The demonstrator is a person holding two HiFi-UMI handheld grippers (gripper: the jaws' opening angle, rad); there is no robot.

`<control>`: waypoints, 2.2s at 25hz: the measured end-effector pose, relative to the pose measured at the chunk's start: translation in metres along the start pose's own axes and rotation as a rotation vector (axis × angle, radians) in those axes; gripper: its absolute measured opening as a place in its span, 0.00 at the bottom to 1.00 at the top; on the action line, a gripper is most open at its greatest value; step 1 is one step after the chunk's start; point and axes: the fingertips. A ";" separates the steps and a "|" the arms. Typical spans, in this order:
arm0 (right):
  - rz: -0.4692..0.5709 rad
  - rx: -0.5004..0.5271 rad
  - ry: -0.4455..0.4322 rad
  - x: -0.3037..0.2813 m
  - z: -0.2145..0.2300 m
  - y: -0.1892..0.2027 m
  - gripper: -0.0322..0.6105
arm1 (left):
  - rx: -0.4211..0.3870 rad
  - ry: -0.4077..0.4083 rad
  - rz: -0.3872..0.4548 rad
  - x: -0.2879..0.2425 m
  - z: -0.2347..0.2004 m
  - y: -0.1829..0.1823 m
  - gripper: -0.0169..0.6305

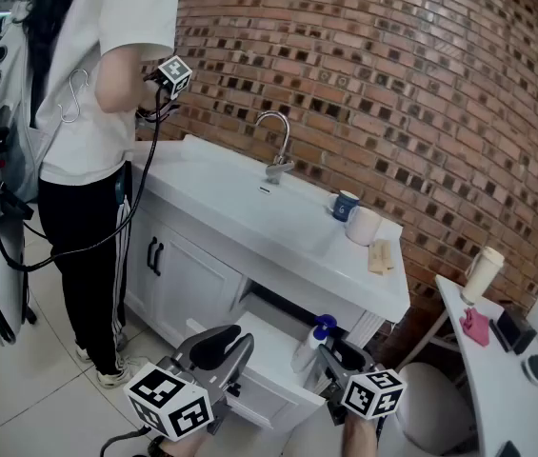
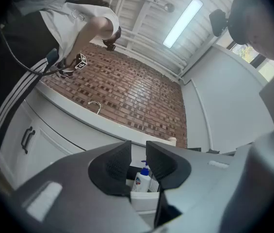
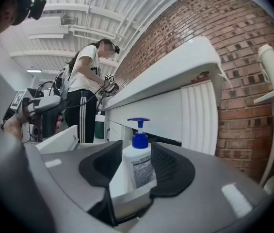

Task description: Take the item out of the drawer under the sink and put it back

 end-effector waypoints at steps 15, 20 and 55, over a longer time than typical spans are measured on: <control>-0.060 0.125 -0.005 -0.011 -0.012 -0.033 0.26 | -0.022 -0.034 -0.027 0.009 -0.018 -0.005 0.20; 0.134 0.057 0.064 0.061 -0.015 -0.092 0.26 | -0.007 0.013 -0.042 0.006 0.009 0.004 0.23; 0.161 0.042 -0.014 0.052 -0.025 -0.095 0.25 | -0.039 0.049 -0.087 0.011 0.019 0.019 0.26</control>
Point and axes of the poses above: the fingertips, and each gripper's own axes: x backward along the fingers, z to its right, y out of its underside, and after that the axes turned 6 degrees about y, right-handed
